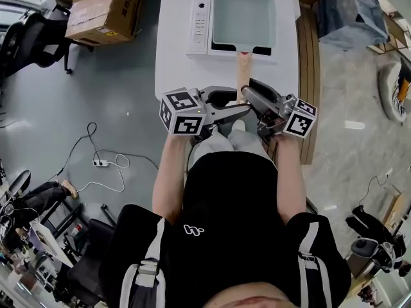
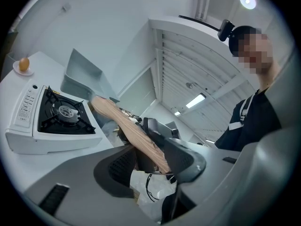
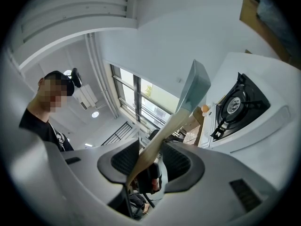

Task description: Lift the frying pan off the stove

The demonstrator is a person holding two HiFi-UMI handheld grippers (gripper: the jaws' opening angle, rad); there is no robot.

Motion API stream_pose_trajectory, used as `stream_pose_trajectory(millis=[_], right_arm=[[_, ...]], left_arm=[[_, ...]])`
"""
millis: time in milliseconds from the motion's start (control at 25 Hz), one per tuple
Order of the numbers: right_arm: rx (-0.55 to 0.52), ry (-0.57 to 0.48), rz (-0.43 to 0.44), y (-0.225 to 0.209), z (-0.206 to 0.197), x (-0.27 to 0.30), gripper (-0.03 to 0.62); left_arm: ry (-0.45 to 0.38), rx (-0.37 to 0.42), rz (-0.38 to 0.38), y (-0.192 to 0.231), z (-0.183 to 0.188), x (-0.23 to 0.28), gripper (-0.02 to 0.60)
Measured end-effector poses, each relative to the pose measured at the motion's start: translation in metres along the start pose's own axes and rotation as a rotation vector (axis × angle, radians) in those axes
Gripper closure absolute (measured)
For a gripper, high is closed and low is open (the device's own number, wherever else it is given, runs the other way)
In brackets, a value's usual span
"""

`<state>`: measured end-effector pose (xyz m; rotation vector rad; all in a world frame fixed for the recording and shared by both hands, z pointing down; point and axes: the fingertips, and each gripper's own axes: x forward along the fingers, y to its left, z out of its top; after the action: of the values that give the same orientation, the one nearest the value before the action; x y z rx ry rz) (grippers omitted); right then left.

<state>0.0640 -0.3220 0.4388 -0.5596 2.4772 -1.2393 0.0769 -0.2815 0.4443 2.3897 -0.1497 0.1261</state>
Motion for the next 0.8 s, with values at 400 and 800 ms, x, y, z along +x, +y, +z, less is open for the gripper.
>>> stream_pose_trajectory(millis=[400, 800], right_arm=[[-0.004, 0.002, 0.004, 0.0007, -0.0015, -0.0003, 0.427], [0.003, 0.022, 0.003, -0.0033, -0.0072, 0.0035, 0.427]], left_arm=[[0.003, 0.0, -0.003, -0.0008, -0.001, -0.0008, 0.379], [0.014, 0.002, 0.02, 0.0036, -0.0051, -0.005, 0.377]])
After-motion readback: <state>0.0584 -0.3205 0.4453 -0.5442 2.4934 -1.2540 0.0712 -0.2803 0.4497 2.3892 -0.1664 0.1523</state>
